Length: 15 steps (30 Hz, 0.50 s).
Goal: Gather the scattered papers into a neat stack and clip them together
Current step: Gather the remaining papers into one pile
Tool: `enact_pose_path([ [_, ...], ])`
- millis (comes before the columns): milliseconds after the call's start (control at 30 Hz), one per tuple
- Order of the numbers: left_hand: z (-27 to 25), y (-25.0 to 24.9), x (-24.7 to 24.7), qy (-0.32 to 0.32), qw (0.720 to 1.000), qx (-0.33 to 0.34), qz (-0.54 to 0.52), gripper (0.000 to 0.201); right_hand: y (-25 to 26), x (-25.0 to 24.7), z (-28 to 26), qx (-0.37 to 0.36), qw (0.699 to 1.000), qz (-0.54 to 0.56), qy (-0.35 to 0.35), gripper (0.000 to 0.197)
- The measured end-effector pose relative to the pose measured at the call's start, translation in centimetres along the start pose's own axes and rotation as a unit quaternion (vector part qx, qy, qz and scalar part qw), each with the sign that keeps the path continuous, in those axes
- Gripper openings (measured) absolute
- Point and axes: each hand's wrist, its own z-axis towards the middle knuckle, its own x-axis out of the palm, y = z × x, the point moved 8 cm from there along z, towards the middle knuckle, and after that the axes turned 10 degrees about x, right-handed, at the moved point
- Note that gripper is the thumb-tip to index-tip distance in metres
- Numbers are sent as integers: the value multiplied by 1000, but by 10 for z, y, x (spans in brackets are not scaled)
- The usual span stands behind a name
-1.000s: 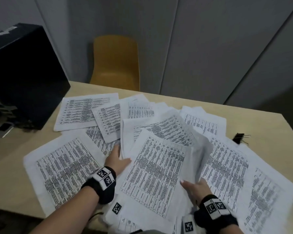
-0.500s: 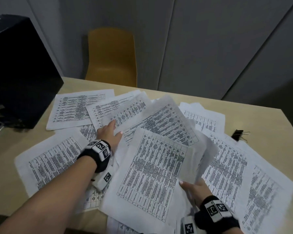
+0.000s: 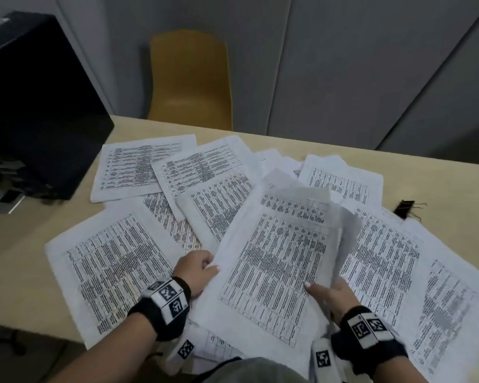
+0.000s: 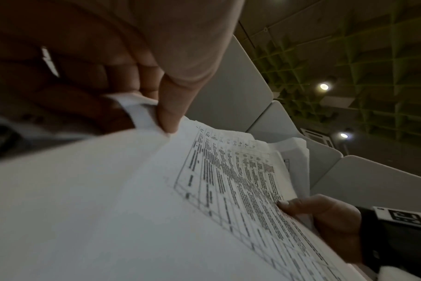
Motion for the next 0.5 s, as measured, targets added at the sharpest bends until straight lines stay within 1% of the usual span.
enact_pose_path([
  [33,-1,1,-3,-21,999,-12,-29,11,-1,0,-1,7,1000,8,2,36],
  [67,-3,2,-10,-57,995,-32,-74,12,-4,-1,0,15,1000,24,8,35],
  [133,-4,8,-26,-138,976,-70,-155,36,-6,-4,-2,27,998,59,10,33],
  [167,-3,10,-32,-168,964,-83,-188,45,-4,-5,-5,26,997,76,11,29],
  [200,-2,11,-36,-183,954,-90,-218,49,-3,-5,-6,22,996,90,13,24],
  [233,1,10,-38,-189,947,-86,-244,47,-2,-5,-8,19,995,102,12,21],
  [267,4,7,-41,-193,943,-75,-261,40,-1,-4,-10,17,994,106,14,18],
  [300,7,4,-44,-199,941,-61,-267,30,1,-3,-12,13,994,108,16,16],
  [333,10,0,-48,-210,939,-50,-267,26,1,-4,-12,10,995,102,16,16],
  [400,18,-5,-59,-233,943,-25,-238,23,0,-5,-10,16,995,93,19,27],
  [500,27,-16,-76,-225,963,28,-146,20,-2,-4,-13,39,995,89,39,42],
])
